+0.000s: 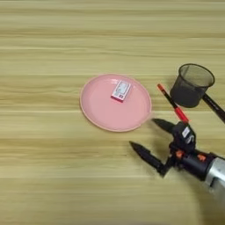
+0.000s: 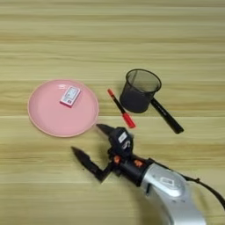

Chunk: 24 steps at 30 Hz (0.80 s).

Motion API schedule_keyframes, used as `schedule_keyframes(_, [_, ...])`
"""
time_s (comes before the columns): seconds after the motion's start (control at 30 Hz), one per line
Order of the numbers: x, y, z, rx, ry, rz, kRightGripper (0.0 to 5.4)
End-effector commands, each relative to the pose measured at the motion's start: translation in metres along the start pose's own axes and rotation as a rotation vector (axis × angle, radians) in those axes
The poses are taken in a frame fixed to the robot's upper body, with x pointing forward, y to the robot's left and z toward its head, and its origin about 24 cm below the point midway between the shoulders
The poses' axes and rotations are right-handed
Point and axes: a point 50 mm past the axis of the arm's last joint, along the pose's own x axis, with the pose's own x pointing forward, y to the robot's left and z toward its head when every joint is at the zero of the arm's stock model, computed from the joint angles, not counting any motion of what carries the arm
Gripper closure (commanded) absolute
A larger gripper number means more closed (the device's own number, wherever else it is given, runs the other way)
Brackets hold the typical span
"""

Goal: Move the objects on the table

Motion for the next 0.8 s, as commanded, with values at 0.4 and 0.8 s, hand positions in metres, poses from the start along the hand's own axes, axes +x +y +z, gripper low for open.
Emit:
schedule_keyframes(0.4, [-0.043, -0.048, 0.021, -0.175, 0.024, -0.227, 0.03])
schedule_keyframes(0.8, [-0.056, -0.076, 0.019, -0.136, 0.024, -0.425, 0.03])
